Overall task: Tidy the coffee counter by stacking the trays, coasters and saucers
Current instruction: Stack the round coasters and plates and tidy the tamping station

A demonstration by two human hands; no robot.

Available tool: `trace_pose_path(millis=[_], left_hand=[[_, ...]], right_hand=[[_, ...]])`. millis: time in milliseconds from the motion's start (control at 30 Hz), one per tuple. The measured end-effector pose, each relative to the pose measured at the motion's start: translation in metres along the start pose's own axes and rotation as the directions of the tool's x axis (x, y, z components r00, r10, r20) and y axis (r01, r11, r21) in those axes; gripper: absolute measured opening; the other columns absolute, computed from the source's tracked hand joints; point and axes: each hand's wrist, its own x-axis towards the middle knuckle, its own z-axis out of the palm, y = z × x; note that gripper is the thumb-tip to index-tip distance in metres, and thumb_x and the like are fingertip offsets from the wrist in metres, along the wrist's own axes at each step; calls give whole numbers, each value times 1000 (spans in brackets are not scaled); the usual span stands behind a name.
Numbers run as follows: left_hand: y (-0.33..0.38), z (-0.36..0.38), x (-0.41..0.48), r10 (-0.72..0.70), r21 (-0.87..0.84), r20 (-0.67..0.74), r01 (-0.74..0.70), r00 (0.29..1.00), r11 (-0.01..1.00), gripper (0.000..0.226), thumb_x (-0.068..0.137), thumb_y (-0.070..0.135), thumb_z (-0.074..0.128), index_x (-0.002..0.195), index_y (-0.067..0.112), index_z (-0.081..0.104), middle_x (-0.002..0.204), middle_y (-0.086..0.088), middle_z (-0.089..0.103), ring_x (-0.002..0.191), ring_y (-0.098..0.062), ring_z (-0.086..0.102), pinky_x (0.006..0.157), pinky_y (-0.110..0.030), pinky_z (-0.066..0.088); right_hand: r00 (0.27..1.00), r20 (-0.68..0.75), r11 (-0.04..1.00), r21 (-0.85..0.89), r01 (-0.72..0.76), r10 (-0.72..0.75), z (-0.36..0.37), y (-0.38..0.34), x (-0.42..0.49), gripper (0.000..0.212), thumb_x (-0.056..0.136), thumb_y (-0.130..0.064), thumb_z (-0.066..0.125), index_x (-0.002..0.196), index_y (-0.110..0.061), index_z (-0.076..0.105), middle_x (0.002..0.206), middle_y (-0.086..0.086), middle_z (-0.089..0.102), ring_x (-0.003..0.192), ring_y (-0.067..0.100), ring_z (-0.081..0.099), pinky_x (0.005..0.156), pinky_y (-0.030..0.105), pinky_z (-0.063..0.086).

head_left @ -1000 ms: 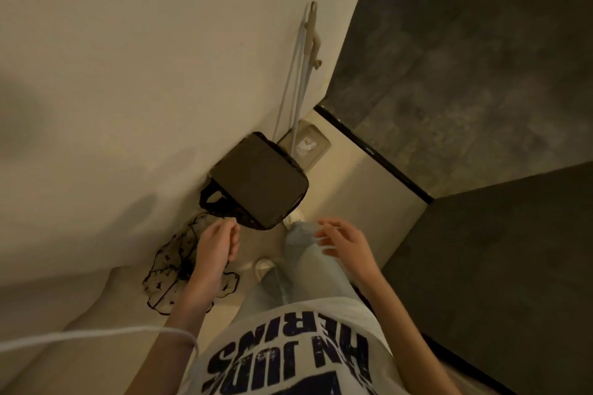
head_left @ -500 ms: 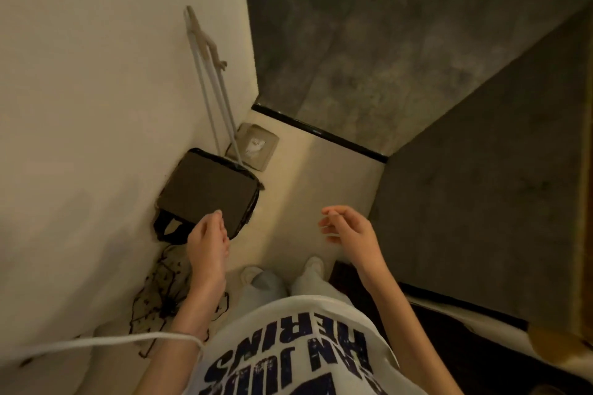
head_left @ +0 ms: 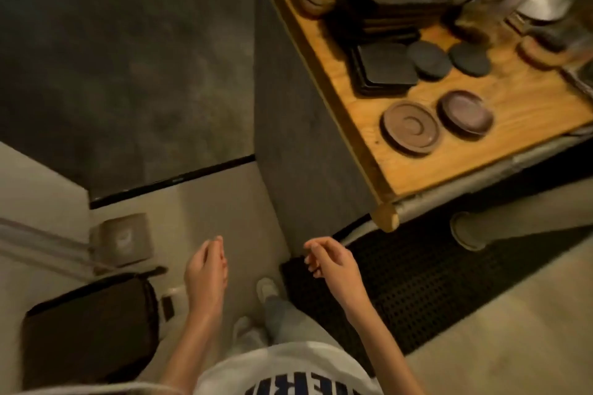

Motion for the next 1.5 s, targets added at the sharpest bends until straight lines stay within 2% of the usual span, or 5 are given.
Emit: trace_pose_path(millis=[400, 733, 1067, 1167, 1500], left_hand=[[-22, 8, -45, 118, 289, 297, -207, 948, 935, 38, 100, 27, 46, 63, 17, 40, 56, 2, 34, 49, -9, 31, 48, -28, 27], [62, 139, -93, 504, 128, 662, -747, 555, 653, 38, 101, 23, 47, 64, 13, 47, 52, 5, 40, 45, -7, 38, 45, -15, 29], [75, 284, -135, 569, 111, 693, -845, 443, 523, 40, 100, 30, 46, 69, 5, 54, 57, -6, 50, 50, -21, 46, 48, -36, 38], [95, 331, -149, 620, 112, 639, -853, 455, 510, 38, 100, 35, 45, 68, 16, 53, 64, -1, 54, 51, -12, 48, 49, -23, 38], [118, 436, -174, 524, 312, 464, -685, 714, 658, 43, 100, 33, 47, 65, 8, 51, 57, -13, 52, 54, -29, 48, 48, -32, 35]], right_hand=[[917, -354, 963, 249, -98, 185, -36, 77, -86, 23, 101, -17, 50, 94, -16, 71, 73, -3, 67, 68, 7, 62, 63, 19, 51], [845, -529, 943, 314, 109, 78, -117, 59, -90, 22, 101, -15, 50, 94, -13, 71, 73, -5, 67, 70, 6, 62, 64, 18, 51], [863, -490, 891, 437, 123, 121, -242, 72, -40, 21, 101, -14, 49, 96, -10, 70, 73, -6, 66, 69, 4, 61, 63, 17, 50], [880, -462, 901, 421, 110, 109, -304, 57, -24, 21, 101, -14, 49, 96, -10, 70, 72, -5, 66, 69, 4, 61, 63, 18, 50], [955, -297, 944, 313, 101, -4, -472, -25, 13, 20, 101, -18, 51, 98, -18, 71, 75, -3, 69, 70, 7, 63, 63, 18, 51]])
